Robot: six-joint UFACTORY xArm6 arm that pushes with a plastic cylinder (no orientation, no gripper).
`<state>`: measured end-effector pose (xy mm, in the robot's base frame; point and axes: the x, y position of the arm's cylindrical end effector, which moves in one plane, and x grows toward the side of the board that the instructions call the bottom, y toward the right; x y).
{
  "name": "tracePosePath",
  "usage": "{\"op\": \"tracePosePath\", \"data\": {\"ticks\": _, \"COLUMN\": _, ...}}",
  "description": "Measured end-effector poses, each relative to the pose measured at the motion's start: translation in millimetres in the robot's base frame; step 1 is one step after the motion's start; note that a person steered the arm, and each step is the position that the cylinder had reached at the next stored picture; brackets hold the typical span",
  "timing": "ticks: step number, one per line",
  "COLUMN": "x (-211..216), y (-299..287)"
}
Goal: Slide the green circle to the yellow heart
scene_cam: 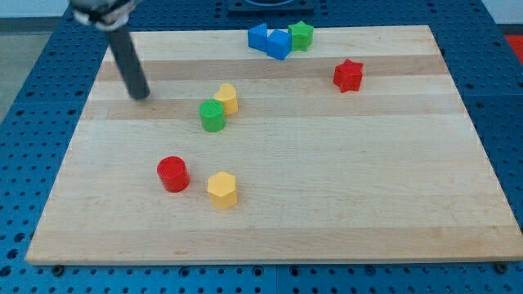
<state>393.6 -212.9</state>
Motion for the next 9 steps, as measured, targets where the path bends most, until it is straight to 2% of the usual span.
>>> {"op": "tracePosePath", "data": {"ticks": 1, "x": 45, "y": 55}}
{"op": "tracePosePath", "data": {"ticks": 2, "x": 45, "y": 117}}
{"op": "tracePosePath", "data": {"ticks": 3, "x": 45, "y": 142}}
{"op": "tracePosePath", "data": {"ticks": 4, "x": 45, "y": 130}}
{"op": "tracePosePath", "data": {"ticks": 5, "x": 36, "y": 81}}
{"op": "tracePosePath", "data": {"ticks": 6, "x": 21, "y": 107}}
{"op": "tracePosePath", "data": {"ticks": 7, "x": 23, "y": 170}}
{"op": "tracePosePath", "data": {"ticks": 8, "x": 38, "y": 170}}
{"op": "tracePosePath", "data": {"ticks": 9, "x": 56, "y": 209}}
